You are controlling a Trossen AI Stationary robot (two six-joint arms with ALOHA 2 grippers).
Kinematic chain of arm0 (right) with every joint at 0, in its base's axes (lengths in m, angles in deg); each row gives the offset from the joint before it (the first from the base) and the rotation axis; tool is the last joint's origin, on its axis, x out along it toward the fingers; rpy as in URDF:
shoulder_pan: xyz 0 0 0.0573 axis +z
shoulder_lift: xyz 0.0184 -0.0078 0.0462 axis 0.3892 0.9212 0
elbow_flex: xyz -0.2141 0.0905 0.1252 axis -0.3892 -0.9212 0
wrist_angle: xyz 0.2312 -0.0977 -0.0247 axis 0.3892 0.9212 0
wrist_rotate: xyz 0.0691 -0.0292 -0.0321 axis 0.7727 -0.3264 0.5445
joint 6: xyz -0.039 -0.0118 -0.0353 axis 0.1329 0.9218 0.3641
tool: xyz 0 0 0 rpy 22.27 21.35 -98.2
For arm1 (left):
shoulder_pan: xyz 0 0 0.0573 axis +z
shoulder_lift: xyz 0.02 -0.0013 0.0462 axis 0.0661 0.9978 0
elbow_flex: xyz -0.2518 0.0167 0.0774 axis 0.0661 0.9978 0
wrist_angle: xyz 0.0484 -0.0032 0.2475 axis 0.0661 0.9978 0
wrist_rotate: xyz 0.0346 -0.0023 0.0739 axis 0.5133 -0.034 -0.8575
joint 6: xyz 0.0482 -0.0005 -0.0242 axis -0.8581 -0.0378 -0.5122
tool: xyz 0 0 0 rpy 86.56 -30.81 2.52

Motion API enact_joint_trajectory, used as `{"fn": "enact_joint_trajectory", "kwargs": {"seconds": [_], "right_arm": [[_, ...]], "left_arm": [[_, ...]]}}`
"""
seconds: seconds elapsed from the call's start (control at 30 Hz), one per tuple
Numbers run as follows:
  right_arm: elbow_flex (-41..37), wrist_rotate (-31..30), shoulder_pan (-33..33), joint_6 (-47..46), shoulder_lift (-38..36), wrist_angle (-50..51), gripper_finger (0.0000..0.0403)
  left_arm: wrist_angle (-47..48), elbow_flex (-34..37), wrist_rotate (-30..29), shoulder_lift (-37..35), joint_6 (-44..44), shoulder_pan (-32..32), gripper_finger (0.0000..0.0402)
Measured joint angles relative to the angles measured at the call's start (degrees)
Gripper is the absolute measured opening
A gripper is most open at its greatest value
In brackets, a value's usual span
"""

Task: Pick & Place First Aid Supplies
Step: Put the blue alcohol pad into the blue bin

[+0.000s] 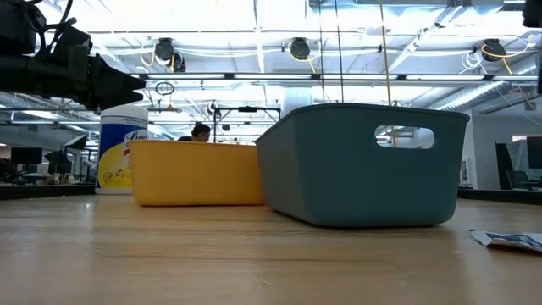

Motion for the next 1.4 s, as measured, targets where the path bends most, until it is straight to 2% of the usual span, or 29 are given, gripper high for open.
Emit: {"fn": "enact_joint_trajectory", "kwargs": {"seconds": [0.2, 0.43, 0.67, 0.9, 1.2, 1.3, 1.4], "right_arm": [[-3.1, -5.5, 1.8, -0.1, 0.0, -1.7, 0.0231], [-6.1, -5.1, 1.7, 0.6, 0.1, -8.1, 0.0231], [-6.6, -0.6, 1.1, 3.0, 5.0, -14.1, 0.0231], [-6.6, -0.2, 0.4, 5.1, 9.1, -14.7, 0.0231], [-6.6, -1.1, -0.7, 7.9, 9.2, -15.5, 0.0230], [-6.6, -1.3, -0.8, 8.4, 9.2, -16.3, 0.0215], [-6.6, -1.3, -1.3, 8.5, 9.2, -17.3, 0.0180]], "left_arm": [[0.0, 0.0, 0.0, 0.0, 0.0, 0.0, 0.0379], [0.0, 0.0, 0.0, 0.0, 0.0, 0.0, 0.0379], [0.0, 0.0, 0.0, 0.0, 0.0, 0.0, 0.0379], [0.0, 0.0, 0.0, 0.0, 0.0, 0.0, 0.0379], [0.0, 0.0, 0.0, 0.0, 0.0, 0.0, 0.0379], [0.0, 0.0, 0.0, 0.0, 0.0, 0.0, 0.0379], [0.0, 0.0, 0.0, 0.0, 0.0, 0.0, 0.0379]]}}
